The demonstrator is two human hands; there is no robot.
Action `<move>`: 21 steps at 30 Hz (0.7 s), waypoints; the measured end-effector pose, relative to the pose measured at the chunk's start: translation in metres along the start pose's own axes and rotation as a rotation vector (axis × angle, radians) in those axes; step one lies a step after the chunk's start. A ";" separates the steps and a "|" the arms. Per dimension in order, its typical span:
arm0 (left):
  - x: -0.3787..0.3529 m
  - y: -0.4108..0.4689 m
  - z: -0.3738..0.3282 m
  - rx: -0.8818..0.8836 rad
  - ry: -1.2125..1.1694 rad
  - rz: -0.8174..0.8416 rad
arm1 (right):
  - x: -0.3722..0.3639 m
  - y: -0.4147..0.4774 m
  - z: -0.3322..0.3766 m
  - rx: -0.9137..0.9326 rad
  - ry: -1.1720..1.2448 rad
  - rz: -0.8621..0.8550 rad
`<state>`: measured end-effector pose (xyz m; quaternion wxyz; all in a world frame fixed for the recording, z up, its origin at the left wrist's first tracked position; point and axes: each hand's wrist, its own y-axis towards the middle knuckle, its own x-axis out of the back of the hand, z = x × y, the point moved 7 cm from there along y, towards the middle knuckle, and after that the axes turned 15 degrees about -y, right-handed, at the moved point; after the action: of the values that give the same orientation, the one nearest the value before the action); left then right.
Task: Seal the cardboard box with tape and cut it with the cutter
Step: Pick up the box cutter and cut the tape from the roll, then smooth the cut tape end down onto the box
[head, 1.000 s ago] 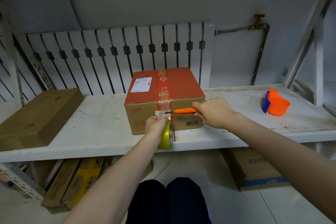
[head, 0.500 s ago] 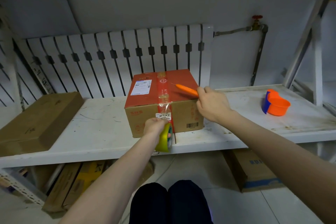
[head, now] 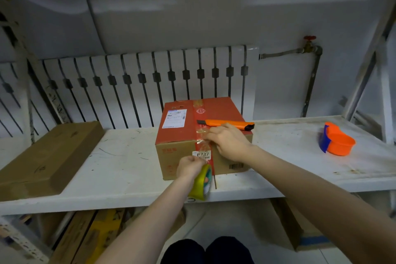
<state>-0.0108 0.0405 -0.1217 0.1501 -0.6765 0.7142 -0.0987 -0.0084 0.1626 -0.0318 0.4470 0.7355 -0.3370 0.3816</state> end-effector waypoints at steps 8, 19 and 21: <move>0.002 0.006 0.000 -0.051 0.072 0.003 | -0.004 0.005 -0.005 -0.216 0.155 -0.026; 0.034 -0.008 0.003 -0.091 0.261 -0.041 | -0.008 0.009 -0.005 -0.242 0.244 0.052; 0.032 -0.014 -0.020 -0.145 0.295 -0.022 | -0.009 0.006 -0.006 -0.257 0.274 0.062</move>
<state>-0.0057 0.0063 -0.1012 -0.0066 -0.6713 0.7264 -0.1470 -0.0195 0.1671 -0.0347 0.5670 0.6027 -0.3418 0.4455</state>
